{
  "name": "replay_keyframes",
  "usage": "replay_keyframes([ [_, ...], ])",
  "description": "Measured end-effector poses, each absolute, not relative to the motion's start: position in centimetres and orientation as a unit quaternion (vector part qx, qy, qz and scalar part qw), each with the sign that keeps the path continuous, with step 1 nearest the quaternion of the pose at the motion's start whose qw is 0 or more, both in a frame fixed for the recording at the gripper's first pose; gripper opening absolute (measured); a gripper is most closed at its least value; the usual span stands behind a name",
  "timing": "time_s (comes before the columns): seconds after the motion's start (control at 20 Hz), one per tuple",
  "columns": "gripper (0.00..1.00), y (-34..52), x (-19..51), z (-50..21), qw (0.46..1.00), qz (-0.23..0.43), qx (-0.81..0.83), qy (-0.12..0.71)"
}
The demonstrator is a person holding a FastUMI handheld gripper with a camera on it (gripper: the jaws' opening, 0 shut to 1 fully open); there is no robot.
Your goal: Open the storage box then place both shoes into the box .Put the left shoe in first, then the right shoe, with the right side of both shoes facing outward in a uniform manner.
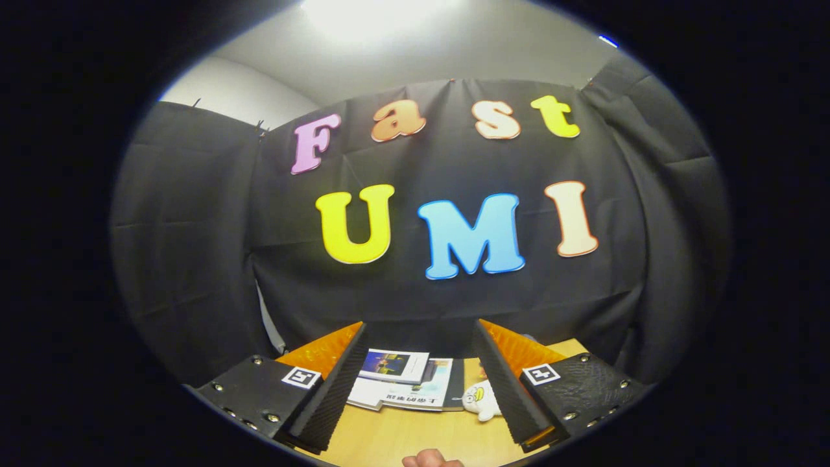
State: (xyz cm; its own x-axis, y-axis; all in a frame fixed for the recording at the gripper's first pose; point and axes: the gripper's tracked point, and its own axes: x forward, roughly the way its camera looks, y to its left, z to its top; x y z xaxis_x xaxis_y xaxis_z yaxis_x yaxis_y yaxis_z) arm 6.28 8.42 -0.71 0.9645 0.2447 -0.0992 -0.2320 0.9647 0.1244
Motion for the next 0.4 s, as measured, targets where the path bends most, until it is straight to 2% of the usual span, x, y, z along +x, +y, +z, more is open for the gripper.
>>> replay_keyframes([
  [0.15, 0.98, 5.5, 5.5, -0.9, 0.993, 0.088, 0.057, 0.054],
  [0.4, 0.98, 2.4, 5.6, -1.5, 0.993, 0.083, 0.062, 0.055],
])
